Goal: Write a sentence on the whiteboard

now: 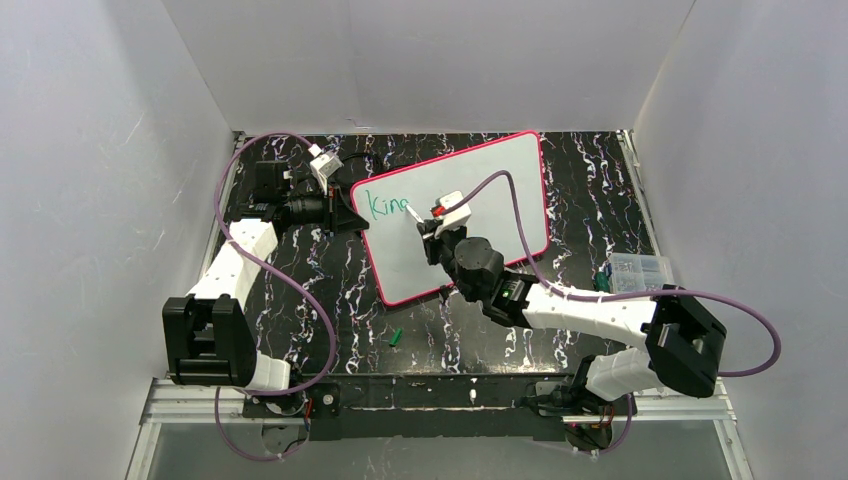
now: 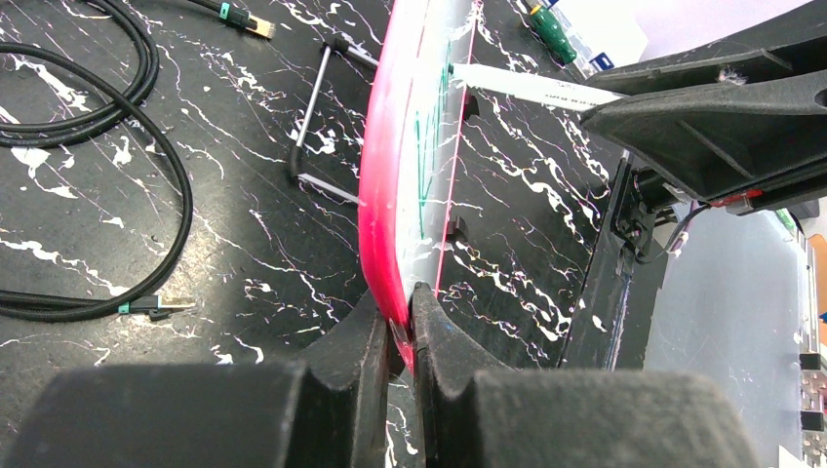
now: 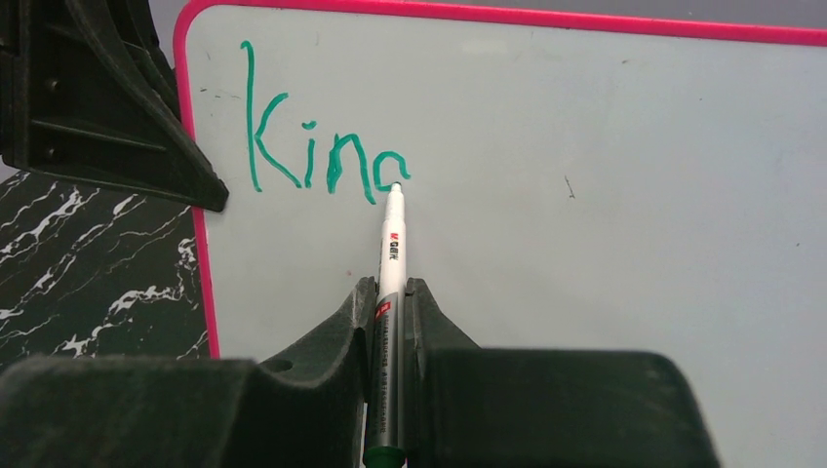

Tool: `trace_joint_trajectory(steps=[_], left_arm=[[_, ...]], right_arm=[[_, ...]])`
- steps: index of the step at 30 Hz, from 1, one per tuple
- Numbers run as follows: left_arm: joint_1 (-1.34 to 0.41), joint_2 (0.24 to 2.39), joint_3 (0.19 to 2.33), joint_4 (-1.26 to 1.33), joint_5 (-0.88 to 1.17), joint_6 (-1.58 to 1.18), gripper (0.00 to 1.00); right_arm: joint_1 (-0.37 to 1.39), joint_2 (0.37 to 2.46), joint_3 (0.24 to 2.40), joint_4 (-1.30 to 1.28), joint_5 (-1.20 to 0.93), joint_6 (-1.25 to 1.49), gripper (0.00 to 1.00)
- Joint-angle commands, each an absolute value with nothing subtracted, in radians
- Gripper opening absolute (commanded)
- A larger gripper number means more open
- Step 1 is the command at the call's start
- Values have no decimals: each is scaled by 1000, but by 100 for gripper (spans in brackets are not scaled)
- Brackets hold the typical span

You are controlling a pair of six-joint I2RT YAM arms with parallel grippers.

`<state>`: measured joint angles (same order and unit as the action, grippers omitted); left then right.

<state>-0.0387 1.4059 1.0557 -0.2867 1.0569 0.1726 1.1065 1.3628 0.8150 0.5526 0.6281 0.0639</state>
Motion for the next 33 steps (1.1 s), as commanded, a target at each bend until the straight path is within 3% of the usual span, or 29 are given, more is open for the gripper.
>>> trace_joint_trajectory(steps=[1, 16, 33], left_arm=[[-43, 1374, 1074, -311, 1009, 242, 0], [-44, 1371, 1075, -311, 1009, 243, 0], [-43, 1370, 1075, -311, 1009, 242, 0]], right_arm=[[1100, 1372, 867, 601, 690, 7, 1], [1095, 1428, 946, 646, 701, -63, 1], [1099, 1380, 839, 595, 684, 48, 1]])
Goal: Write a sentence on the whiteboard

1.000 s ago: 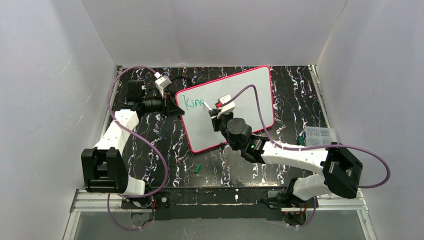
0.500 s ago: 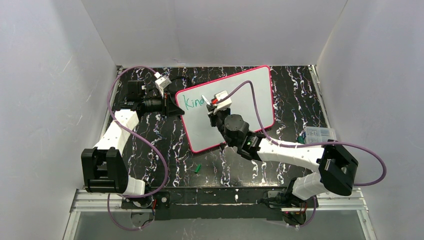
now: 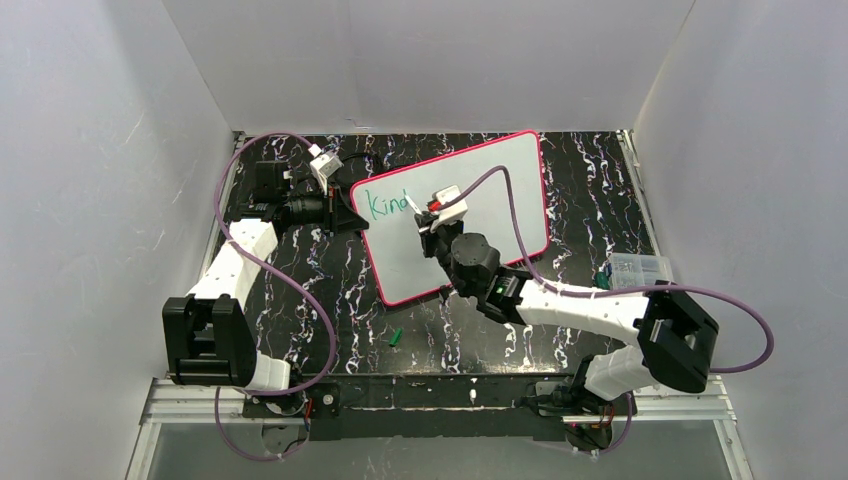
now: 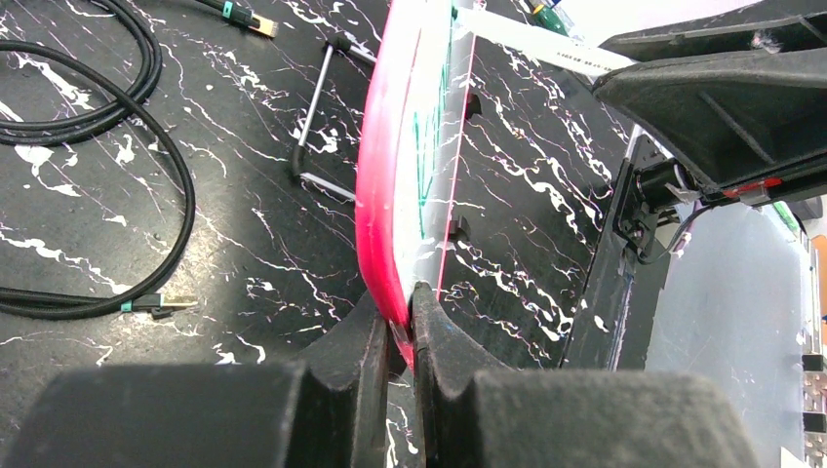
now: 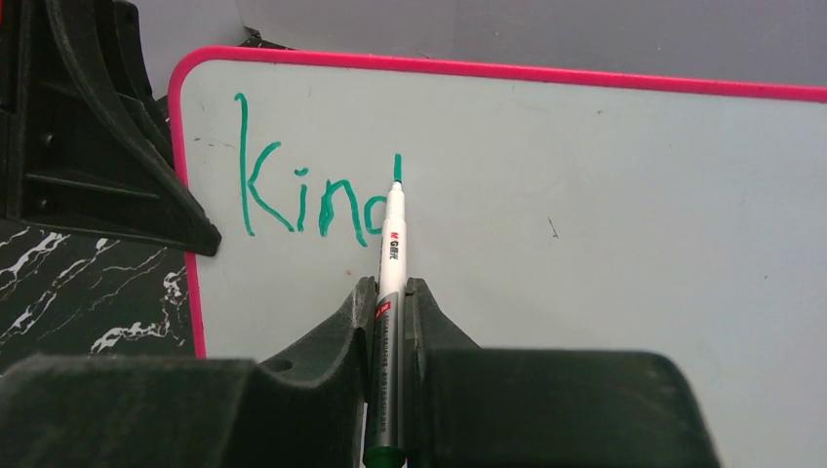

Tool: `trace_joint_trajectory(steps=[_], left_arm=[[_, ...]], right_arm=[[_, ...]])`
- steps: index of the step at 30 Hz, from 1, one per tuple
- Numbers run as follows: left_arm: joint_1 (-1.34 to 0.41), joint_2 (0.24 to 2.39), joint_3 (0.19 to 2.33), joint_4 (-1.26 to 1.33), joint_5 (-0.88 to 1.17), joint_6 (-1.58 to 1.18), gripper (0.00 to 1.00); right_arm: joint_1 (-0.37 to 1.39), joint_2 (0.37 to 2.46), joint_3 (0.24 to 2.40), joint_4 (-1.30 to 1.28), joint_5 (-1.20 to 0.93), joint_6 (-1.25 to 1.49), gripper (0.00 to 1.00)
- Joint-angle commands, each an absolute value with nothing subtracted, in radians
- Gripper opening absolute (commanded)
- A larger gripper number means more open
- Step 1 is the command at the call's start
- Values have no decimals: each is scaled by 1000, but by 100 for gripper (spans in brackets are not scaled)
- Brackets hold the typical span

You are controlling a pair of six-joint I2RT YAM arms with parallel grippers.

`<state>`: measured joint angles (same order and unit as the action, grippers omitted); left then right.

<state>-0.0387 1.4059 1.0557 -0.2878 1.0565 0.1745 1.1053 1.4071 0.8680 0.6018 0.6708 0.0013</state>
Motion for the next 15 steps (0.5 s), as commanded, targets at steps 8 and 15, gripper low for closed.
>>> trace_joint_trajectory(steps=[8, 15], left_arm=[[-44, 1370, 1074, -311, 1008, 244, 0], [-44, 1371, 1075, -313, 1006, 244, 0]], right_arm=[[1099, 1363, 809, 568, 683, 72, 1], [1099, 1360, 804, 553, 678, 72, 1]])
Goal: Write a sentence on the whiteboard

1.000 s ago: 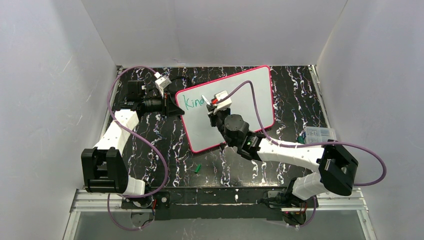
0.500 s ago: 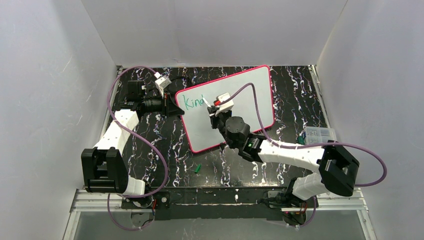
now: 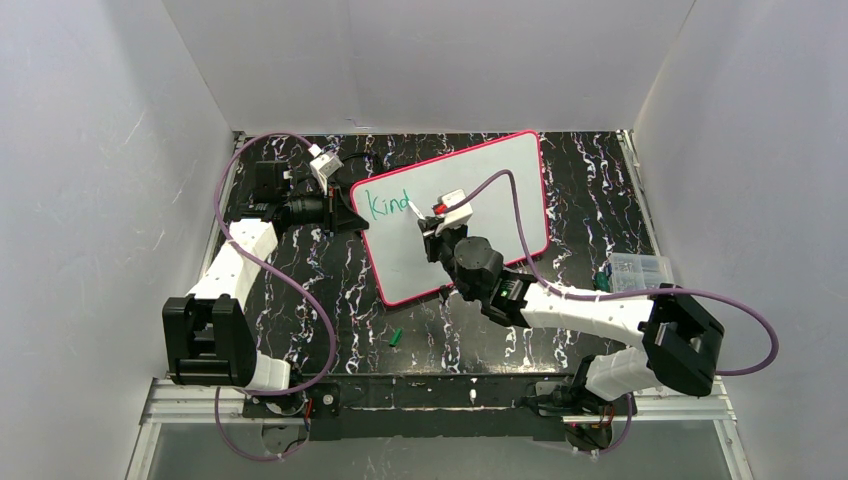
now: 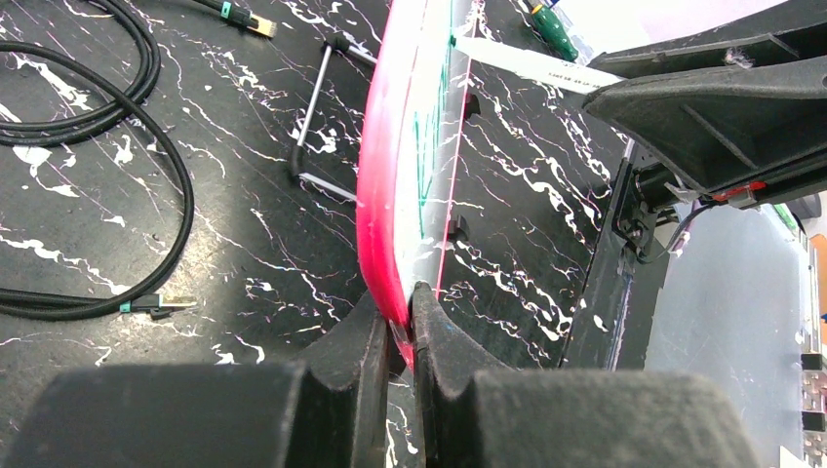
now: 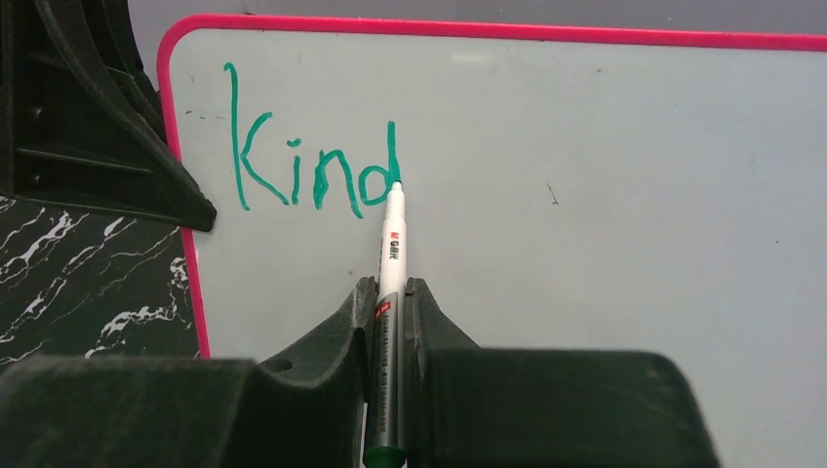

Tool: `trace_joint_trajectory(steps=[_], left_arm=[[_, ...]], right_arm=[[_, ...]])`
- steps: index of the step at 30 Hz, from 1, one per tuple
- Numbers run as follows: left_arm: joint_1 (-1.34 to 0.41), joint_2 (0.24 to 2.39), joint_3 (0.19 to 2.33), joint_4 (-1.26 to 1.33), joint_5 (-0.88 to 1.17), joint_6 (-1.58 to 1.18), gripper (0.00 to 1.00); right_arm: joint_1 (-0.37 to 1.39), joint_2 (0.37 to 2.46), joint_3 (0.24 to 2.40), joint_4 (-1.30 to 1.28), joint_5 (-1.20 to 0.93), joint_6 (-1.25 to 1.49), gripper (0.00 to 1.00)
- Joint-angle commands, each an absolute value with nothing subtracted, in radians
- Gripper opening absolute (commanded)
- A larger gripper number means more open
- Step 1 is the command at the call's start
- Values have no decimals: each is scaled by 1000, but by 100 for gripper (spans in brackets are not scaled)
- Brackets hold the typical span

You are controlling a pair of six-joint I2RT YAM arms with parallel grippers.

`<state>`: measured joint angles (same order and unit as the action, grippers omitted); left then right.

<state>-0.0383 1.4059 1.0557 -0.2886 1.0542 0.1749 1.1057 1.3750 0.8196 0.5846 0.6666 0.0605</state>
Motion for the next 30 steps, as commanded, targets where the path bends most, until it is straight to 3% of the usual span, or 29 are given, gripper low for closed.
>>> trace_joint_trajectory(steps=[1, 30], left_arm=[[-43, 1371, 1075, -312, 1006, 245, 0], [-44, 1372, 1076, -311, 1006, 242, 0]], right_arm=[[1099, 1358, 804, 552, 680, 72, 1], [1098, 1356, 882, 616, 695, -37, 1]])
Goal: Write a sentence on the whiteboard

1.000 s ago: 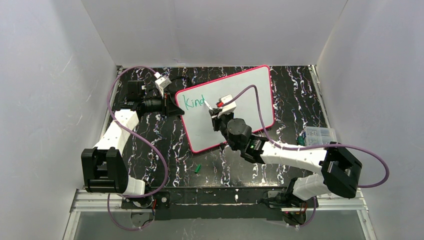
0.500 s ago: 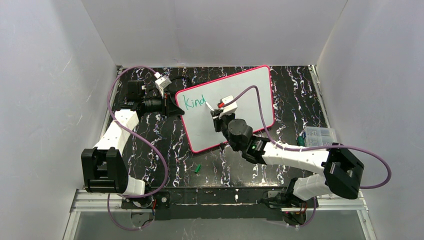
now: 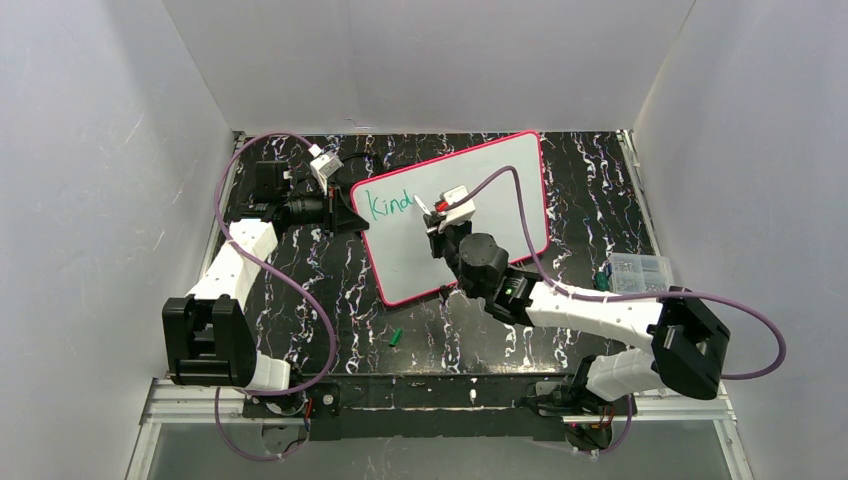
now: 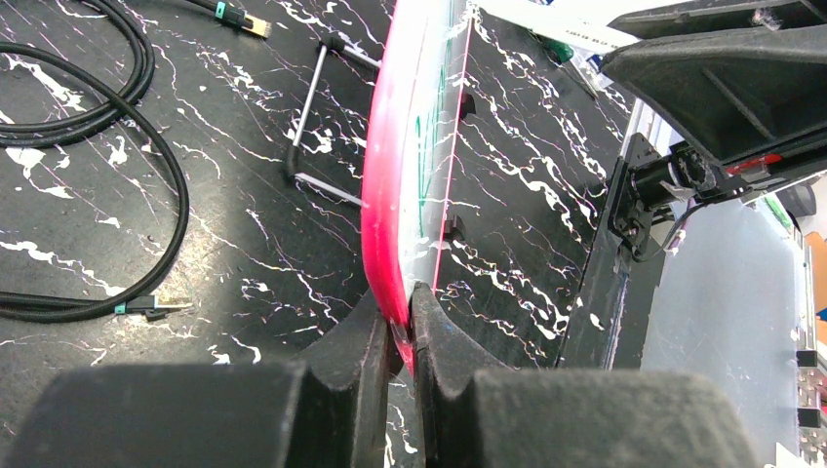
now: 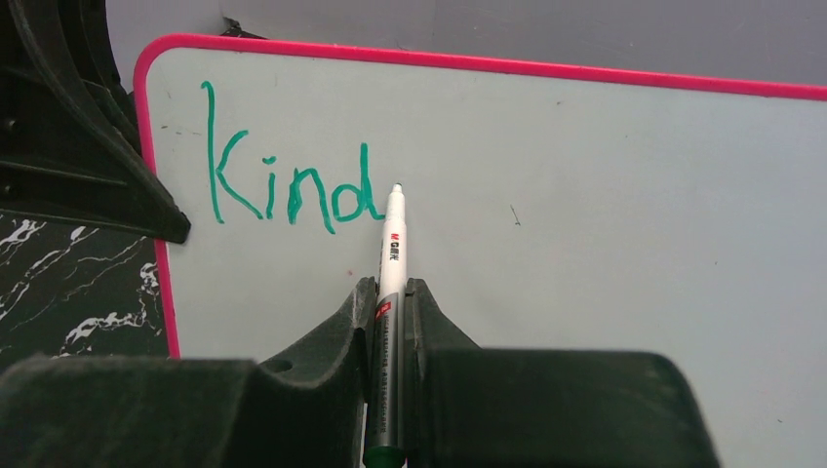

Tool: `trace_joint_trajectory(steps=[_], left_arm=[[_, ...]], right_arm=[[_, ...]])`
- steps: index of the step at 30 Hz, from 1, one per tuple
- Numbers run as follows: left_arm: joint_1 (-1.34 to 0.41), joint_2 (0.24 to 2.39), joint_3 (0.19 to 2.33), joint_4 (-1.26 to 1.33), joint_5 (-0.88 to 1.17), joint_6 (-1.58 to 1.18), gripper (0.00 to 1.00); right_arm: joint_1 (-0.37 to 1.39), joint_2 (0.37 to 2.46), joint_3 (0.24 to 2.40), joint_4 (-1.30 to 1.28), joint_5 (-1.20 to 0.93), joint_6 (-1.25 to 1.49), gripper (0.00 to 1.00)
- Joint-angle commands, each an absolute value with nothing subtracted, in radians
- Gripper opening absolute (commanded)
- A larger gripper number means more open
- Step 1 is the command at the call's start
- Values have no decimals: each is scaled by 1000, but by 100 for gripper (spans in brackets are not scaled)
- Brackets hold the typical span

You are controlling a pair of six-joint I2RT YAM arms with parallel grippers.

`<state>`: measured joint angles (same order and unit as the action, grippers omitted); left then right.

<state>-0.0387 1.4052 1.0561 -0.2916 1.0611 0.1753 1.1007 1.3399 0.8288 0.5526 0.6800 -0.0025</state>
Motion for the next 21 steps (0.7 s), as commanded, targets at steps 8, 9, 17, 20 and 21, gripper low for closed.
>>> trace_joint_trajectory(steps=[8, 9, 17, 20, 21], left_arm=[[-44, 1370, 1075, -312, 1008, 242, 0], [-43, 1370, 1076, -311, 1008, 242, 0], [-43, 1371, 1076, -311, 1008, 242, 0], [-44, 1370, 1076, -311, 1008, 242, 0], [-44, 1370, 1076, -311, 1008, 242, 0]], right_arm=[[1098, 1377, 879, 626, 699, -38, 1], [1098, 1377, 874, 626, 701, -35, 1], [1098, 1336, 809, 577, 706, 41, 1], [1100, 1322, 786, 560, 711, 69, 1], [1100, 1319, 781, 556, 713, 76, 1]])
